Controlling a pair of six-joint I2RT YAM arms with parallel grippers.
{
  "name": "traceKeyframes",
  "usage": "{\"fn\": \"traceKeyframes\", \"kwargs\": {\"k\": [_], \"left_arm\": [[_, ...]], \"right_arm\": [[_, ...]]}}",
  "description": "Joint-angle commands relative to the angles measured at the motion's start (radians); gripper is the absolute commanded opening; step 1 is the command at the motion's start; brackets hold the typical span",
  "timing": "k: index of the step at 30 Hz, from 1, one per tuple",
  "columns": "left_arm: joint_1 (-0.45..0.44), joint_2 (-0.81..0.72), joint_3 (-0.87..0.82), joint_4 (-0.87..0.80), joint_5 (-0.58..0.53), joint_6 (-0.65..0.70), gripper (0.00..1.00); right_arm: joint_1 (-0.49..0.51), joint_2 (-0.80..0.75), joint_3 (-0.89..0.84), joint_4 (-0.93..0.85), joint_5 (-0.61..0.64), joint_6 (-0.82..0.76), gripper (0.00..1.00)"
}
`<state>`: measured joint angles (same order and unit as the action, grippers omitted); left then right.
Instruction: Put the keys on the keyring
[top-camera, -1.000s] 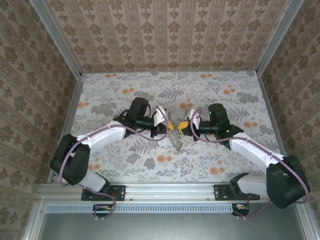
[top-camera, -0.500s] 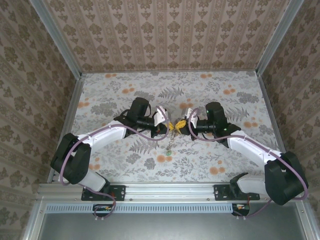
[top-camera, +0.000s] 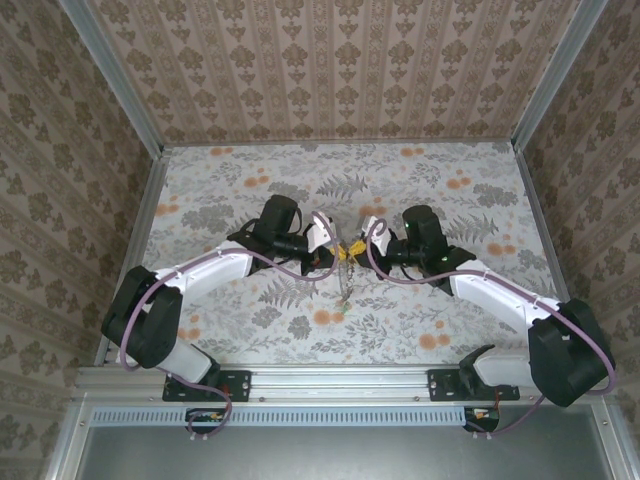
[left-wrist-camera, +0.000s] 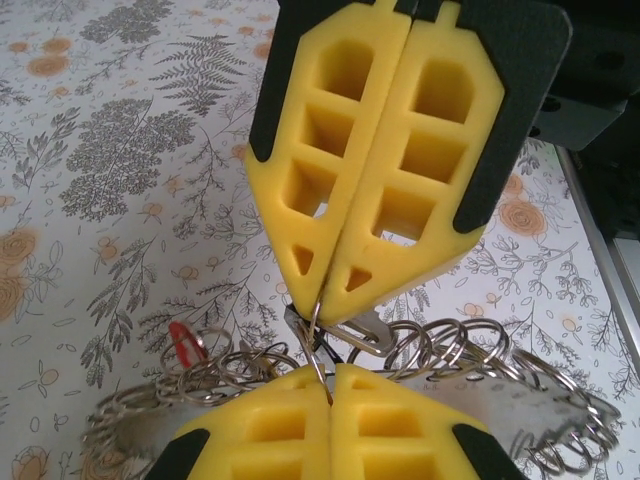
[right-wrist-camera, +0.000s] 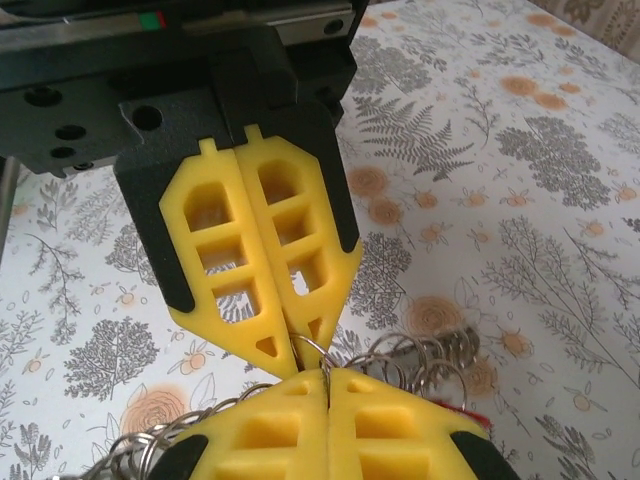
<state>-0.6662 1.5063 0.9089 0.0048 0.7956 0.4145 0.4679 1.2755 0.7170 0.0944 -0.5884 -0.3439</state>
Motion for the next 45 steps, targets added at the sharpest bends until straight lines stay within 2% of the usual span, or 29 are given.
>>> {"fn": "traceKeyframes", "kwargs": {"k": [1,8,16,19,25,27,31,34,41,45], "left_arm": [[-0.01,-0.003,0.03,0.026,0.071,0.013,0.0],[-0.01,0.001,0.021,0.042,0.073,0.013,0.0],[-0.01,0.013,0.002,0.06,0.068,0.012,0.0],[-0.01,0.019,-0.007,0.074,0.065,0.008,0.0],[-0.01,0.023,-0.012,0.095,0.06,0.0,0.0],[-0.01,0.024,-0.012,0.095,0.059,0.0,0.0],[-0.009,0.024,-0.012,0.094,0.063,0.0,0.0],[-0.01,0.022,-0.013,0.093,0.069,0.001,0.0],[-0.01,0.026,-0.008,0.093,0.096,0.003,0.0],[-0.01,0.028,-0.002,0.088,0.1,0.003,0.0]], "right_arm": [[-0.003,0.01,0.025,-0.026,0.104,0.019,0.0],[-0.011,0.027,0.032,-0.035,0.119,0.071,0.0],[-0.03,0.051,0.048,-0.053,0.075,0.119,0.01],[-0.035,0.061,0.053,-0.074,0.081,0.119,0.11],[-0.045,0.061,0.043,-0.101,0.109,0.097,0.16],[-0.051,0.054,0.04,-0.101,0.125,0.099,0.22],[-0.06,0.014,0.02,-0.094,0.128,0.097,0.27],[-0.07,-0.032,0.001,-0.101,0.131,0.065,0.33],[-0.078,-0.089,0.014,-0.176,-0.046,-0.136,0.34],[-0.077,-0.048,0.07,-0.226,-0.058,-0.178,0.34]]}}
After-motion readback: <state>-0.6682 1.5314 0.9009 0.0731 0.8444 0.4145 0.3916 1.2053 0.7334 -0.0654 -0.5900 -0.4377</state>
